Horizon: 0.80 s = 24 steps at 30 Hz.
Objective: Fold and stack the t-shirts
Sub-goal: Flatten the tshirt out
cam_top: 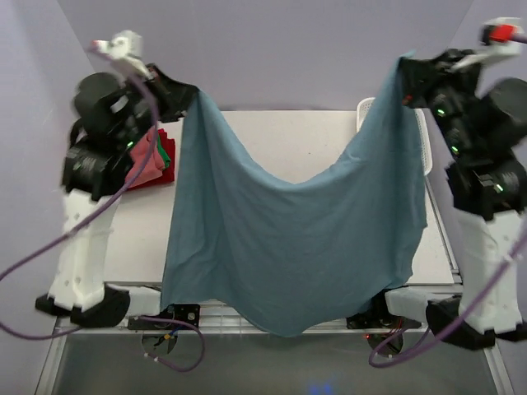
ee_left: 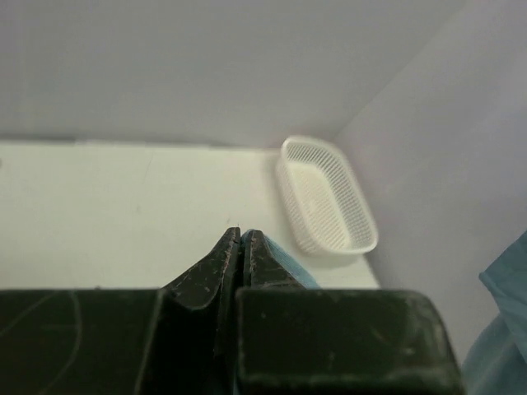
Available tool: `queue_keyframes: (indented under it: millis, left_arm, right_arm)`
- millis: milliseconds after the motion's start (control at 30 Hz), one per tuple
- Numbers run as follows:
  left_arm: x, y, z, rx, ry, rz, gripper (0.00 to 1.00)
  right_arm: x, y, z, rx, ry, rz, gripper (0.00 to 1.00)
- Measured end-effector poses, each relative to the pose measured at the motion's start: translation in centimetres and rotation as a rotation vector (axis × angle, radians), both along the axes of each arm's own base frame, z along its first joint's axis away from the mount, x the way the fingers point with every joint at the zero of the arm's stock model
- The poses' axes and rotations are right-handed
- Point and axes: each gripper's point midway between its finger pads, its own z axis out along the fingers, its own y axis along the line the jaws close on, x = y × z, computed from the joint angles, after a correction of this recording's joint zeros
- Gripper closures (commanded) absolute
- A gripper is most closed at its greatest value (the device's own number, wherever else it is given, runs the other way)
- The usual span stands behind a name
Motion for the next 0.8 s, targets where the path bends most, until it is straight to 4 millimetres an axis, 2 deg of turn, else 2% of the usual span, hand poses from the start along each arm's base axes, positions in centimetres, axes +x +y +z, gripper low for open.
queue_keyframes:
  millis: [100,167,200,233,267,300,333,367,433,500,567,600,667,733,800]
  left_arm:
    - [7.9,-2.2,-9.6,0.087,0.261,0.025,1.00]
    - [12.4,-3.0,-16.4,0.147,0.429,0.053,1.00]
    - [14.0,-3.1,-18.5,0.166,0.482,0.065,1.00]
    - [15.6,-3.3,-20.2,0.180,0.527,0.074,1.00]
    - [17.9,-3.4,-20.9,0.185,0.555,0.085,1.00]
    - [19.3,-3.5,-20.6,0.176,0.541,0.093,1.00]
    - [21.0,-3.5,-19.8,0.154,0.511,0.102,1.00]
    - [22.4,-3.2,-18.4,0.121,0.462,0.114,1.00]
    - [23.4,-1.9,-15.7,0.066,0.383,0.141,1.00]
    - [23.4,-0.5,-11.7,-0.003,0.270,0.164,1.00]
    - [22.8,0.9,-7.0,-0.061,0.143,0.181,1.00]
    - [22.1,1.6,-4.7,-0.084,0.080,0.189,1.00]
    - [20.2,2.5,-0.3,-0.117,-0.045,0.196,1.00]
    - [17.5,3.0,3.5,-0.140,-0.166,0.192,1.00]
    - [14.4,3.5,5.8,-0.151,-0.258,0.190,1.00]
  right_arm:
    - [7.8,2.1,-7.8,-0.022,0.228,0.013,0.92]
    - [12.6,3.4,-14.4,-0.041,0.398,0.012,0.92]
    - [14.8,3.8,-17.6,-0.054,0.484,0.007,0.92]
    - [16.4,4.1,-19.8,-0.061,0.536,0.002,0.92]
    - [17.8,4.3,-21.7,-0.068,0.589,-0.002,0.92]
    - [18.9,4.4,-22.5,-0.068,0.615,-0.007,0.92]
    - [19.8,4.4,-22.5,-0.064,0.623,-0.009,0.92]
    - [20.8,4.4,-21.4,-0.057,0.600,-0.013,0.92]
    - [21.8,4.0,-17.7,-0.034,0.508,-0.021,0.92]
    - [21.5,3.2,-12.4,0.000,0.361,-0.029,0.92]
    - [20.0,2.0,-7.8,0.029,0.225,-0.041,0.92]
    - [18.4,1.2,-4.6,0.042,0.128,-0.045,0.92]
    - [16.4,0.3,-1.6,0.048,0.027,-0.052,0.92]
    - [13.4,-0.5,1.7,0.048,-0.094,-0.056,0.92]
    - [11.2,-0.6,3.6,0.041,-0.174,-0.048,0.92]
